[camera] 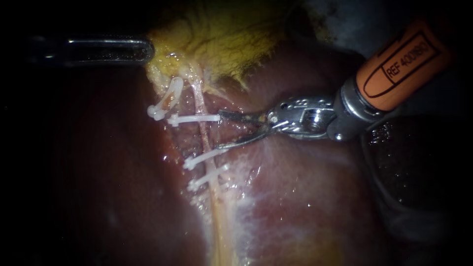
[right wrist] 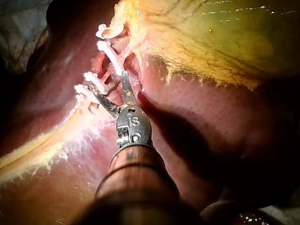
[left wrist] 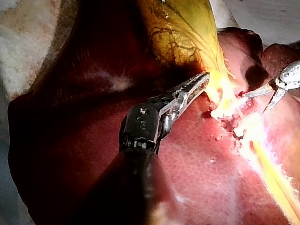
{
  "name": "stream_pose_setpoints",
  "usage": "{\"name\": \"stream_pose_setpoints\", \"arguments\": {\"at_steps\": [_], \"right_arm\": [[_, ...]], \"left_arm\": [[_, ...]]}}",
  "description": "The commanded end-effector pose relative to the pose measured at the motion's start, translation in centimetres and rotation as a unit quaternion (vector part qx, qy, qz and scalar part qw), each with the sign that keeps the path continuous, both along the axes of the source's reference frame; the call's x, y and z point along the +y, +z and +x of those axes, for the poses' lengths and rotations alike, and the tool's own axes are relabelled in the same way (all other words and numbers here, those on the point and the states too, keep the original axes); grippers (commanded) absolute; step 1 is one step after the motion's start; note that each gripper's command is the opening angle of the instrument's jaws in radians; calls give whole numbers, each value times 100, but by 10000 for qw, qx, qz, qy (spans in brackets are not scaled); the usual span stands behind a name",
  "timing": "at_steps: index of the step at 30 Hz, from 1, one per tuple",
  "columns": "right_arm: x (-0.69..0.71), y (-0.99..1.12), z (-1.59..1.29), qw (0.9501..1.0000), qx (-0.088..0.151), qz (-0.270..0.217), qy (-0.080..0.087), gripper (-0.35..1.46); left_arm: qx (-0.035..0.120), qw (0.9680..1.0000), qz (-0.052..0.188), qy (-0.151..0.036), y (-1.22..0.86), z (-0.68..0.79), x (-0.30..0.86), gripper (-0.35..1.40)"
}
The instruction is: Go to the cutting position right tube
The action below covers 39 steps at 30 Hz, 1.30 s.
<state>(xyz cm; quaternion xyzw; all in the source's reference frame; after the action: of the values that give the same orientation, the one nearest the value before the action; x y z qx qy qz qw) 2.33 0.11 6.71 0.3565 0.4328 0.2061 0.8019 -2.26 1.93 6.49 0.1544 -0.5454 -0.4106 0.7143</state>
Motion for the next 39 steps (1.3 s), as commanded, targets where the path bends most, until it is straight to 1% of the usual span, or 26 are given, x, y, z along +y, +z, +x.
{"name": "stream_pose_setpoints", "arguments": {"at_steps": [1, 3, 9, 12, 15, 18, 23, 26, 28, 30, 32, 34, 36, 39], "right_arm": [[0, 2, 1, 10000, -3, 47, -8, 114], [-1, 6, 4, 9999, -8, 166, -39, 114], [-5, 23, 14, 9990, 15, 383, -214, 114], [-5, 29, 17, 9982, 73, 546, -252, 114], [-6, 35, 18, 9972, 95, 662, -334, 114], [-6, 40, 19, 9964, 177, 759, -331, 114], [-4, 46, 25, 9948, 412, 874, -329, 114], [-1, 48, 31, 9934, 606, 939, -275, 114], [1, 50, 36, 9918, 732, 1026, -209, 116], [1, 52, 41, 9903, 827, 1102, -182, 116], [1, 54, 45, 9890, 916, 1145, -190, 116], [-2, 57, 48, 9878, 1015, 1158, -236, 116], [-4, 59, 52, 9870, 1074, 1160, -300, 113], [-6, 62, 57, 9841, 1258, 1197, -362, 104]], "left_arm": [[-1, 10000, -1, -1, 0, 0, 0, -35], [0, 10000, -1, -1, 0, 0, 0, -35], [0, 10000, -1, -1, 0, 0, 0, -35], [0, 10000, -1, -1, 0, 0, 0, -35], [0, 10000, -1, -1, 0, 0, 0, -35], [0, 10000, -1, -2, 0, 0, 0, -35], [0, 10000, -1, -2, 0, -1, 0, -35], [1, 10000, 0, -3, 0, -1, 0, -35], [1, 10000, 0, -4, 0, -1, 0, -35], [1, 10000, 0, -4, 0, -1, 0, -35], [2, 10000, 0, -5, 0, -2, 0, -35], [2, 10000, 0, -6, 0, -2, 0, -35], [3, 10000, 0, -7, 0, -2, 0, -35], [3, 10000, 0, -7, 0, -3, 0, -35]]}}
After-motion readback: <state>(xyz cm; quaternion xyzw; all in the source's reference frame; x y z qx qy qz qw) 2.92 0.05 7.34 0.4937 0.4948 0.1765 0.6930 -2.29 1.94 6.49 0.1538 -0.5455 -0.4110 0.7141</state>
